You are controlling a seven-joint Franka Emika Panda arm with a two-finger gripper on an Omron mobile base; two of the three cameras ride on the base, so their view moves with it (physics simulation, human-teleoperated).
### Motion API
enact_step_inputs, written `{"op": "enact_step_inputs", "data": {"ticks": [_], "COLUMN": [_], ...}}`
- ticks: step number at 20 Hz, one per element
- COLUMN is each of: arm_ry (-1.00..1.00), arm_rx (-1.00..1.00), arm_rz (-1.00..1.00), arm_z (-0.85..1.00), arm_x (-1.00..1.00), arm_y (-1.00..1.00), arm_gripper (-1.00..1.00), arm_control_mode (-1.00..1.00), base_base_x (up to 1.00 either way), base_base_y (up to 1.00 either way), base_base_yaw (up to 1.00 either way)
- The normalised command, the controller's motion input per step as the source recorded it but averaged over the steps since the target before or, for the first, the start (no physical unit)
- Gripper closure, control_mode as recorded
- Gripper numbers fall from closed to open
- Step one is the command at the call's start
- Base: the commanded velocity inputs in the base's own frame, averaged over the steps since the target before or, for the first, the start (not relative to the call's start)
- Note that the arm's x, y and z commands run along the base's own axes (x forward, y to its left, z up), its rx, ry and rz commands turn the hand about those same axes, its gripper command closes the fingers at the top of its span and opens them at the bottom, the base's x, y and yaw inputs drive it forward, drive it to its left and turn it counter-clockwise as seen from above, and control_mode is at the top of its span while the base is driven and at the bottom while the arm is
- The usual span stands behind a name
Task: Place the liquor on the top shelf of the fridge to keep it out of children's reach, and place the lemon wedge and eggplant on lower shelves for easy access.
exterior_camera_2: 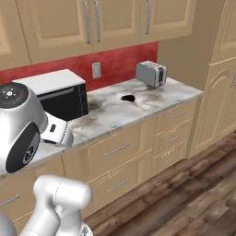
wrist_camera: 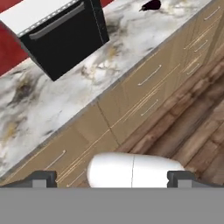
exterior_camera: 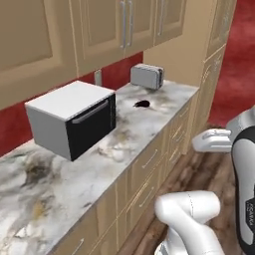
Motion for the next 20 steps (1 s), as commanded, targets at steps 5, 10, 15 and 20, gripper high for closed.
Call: {"op": "enact_step_inputs", "data": {"ticks": [5,10,15,20], "arm_ry": [0.0,0.0,0.0,0.0], "arm_rx": [0.0,0.0,0.0,0.0], "arm_rz": [0.0,0.0,0.0,0.0], "arm_z": [0.0,0.0,0.0,0.0], "arm_x": [0.0,0.0,0.0,0.0], "arm_y": [0.0,0.0,0.0,0.0], "arm_gripper": [-1.0,-1.0,-1.0,-1.0], "arm_control_mode": [1.0,1.0,1.0,1.0], "base_base_x": [1.0,1.0,1.0,1.0], "base_base_y": [-0.58,-0.7,-0.52,-0.21], "base_base_yaw": [-0.16,0.04,0.35,0.54]}}
